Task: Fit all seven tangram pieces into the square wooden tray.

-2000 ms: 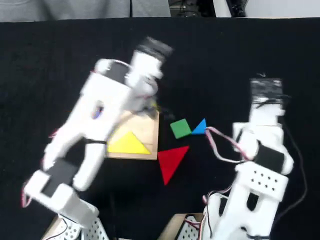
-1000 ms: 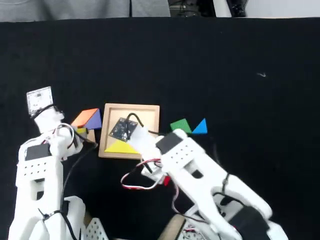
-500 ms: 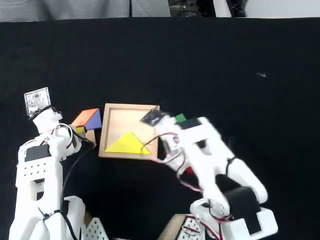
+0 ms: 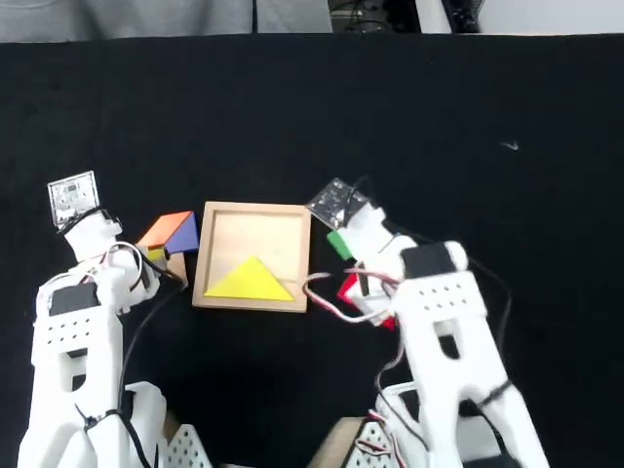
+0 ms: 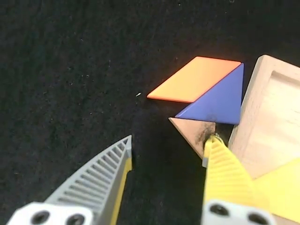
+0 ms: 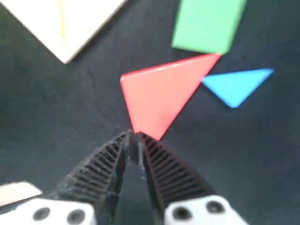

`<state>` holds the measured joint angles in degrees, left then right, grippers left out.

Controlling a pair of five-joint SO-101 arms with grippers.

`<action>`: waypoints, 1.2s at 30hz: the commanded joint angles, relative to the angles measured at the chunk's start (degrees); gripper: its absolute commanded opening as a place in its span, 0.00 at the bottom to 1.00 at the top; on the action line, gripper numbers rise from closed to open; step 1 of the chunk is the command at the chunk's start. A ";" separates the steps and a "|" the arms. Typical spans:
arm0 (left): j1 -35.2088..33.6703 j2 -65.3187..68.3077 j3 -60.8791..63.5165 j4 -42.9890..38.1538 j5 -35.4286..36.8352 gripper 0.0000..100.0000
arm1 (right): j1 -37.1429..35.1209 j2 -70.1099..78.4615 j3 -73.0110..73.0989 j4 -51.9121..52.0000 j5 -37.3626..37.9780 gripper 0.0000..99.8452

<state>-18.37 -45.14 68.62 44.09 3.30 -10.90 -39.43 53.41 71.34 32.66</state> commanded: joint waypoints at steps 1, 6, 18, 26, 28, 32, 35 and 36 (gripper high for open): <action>-0.13 -1.05 1.27 -3.78 0.35 0.25 | -2.81 -1.80 -1.89 0.62 -8.26 0.13; -0.13 -1.05 1.80 -4.40 0.35 0.25 | -5.89 6.64 -6.11 0.18 -16.97 0.22; -0.22 -1.05 1.80 -4.40 0.35 0.25 | -6.77 26.24 -8.84 -11.34 -19.43 0.22; -0.22 -1.05 1.80 -4.40 0.35 0.25 | -6.77 35.65 -11.12 -11.60 -19.08 0.22; -0.22 -1.05 1.80 -4.40 0.35 0.25 | -6.77 36.70 -11.03 -11.60 -19.08 0.22; -0.31 -1.05 1.80 -4.40 0.35 0.25 | -6.77 37.32 -11.12 -11.16 -19.08 0.23; -0.31 -1.05 1.80 -4.48 0.53 0.25 | -6.86 37.32 -11.03 -10.99 -19.08 0.28; -0.31 -1.05 1.80 -4.48 0.53 0.25 | -7.03 37.32 -11.03 -10.64 -19.08 0.29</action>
<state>-18.37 -45.14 70.81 40.75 3.30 -17.32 -3.74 42.07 60.62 13.32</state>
